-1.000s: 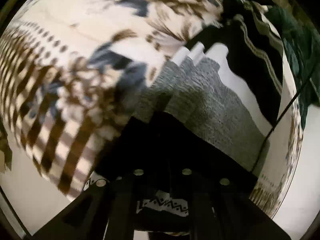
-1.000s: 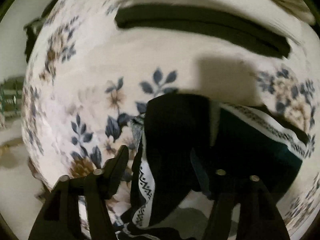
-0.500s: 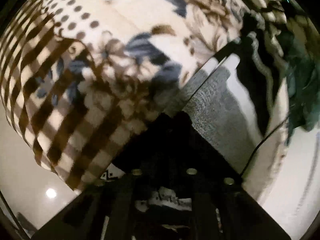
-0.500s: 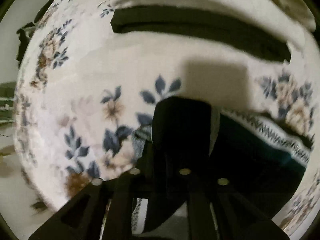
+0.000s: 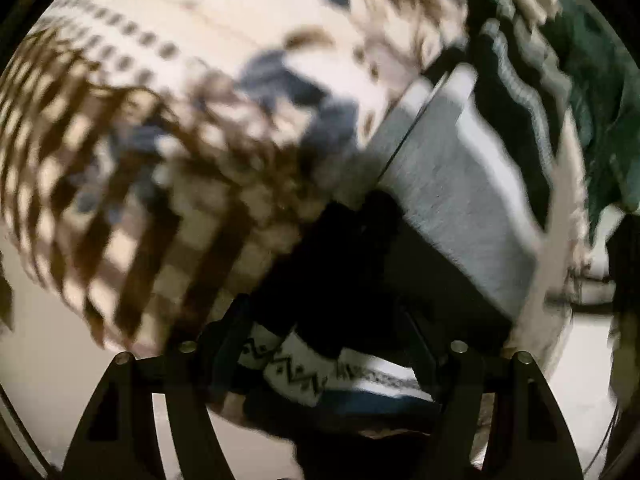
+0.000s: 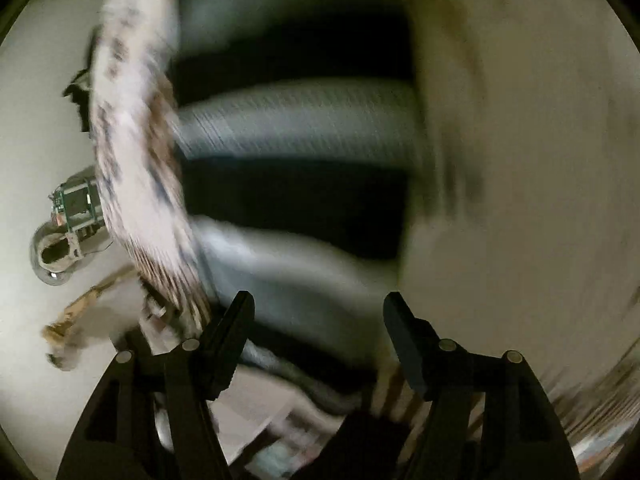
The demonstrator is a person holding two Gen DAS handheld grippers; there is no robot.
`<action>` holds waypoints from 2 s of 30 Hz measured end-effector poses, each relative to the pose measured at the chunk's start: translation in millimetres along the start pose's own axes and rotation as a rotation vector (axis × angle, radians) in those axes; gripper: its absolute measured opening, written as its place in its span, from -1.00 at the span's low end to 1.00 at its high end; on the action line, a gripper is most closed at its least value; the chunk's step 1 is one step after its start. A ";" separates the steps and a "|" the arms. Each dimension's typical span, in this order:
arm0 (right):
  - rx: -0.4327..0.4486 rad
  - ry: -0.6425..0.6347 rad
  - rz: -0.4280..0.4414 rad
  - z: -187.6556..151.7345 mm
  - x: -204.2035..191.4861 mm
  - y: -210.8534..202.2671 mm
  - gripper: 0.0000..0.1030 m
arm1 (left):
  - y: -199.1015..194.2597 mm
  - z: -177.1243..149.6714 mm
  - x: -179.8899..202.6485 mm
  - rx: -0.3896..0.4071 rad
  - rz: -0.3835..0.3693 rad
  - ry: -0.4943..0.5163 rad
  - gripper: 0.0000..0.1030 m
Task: Fold small clothes
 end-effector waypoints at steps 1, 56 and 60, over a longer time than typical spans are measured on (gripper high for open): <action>-0.044 0.037 0.008 -17.7 15.3 24.7 0.34 | 5.9 1.3 0.6 0.007 0.018 0.006 0.36; 0.557 0.387 0.220 211.7 67.4 -144.4 -0.93 | -19.9 394.5 233.1 0.149 -0.183 0.394 -0.56; 0.637 0.345 0.053 189.2 49.4 -179.5 -0.42 | -49.7 378.9 256.3 0.229 -0.176 0.512 0.27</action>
Point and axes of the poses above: each gripper's, at about its wrist camera, not at the fingertips, and y roughly the way its jaws point, x to its right, z to its top, the point moved 3 cm from there along y, roughly the way its jaws point, and after that the axes turned 4 degrees about -x, right-handed, at the moved point
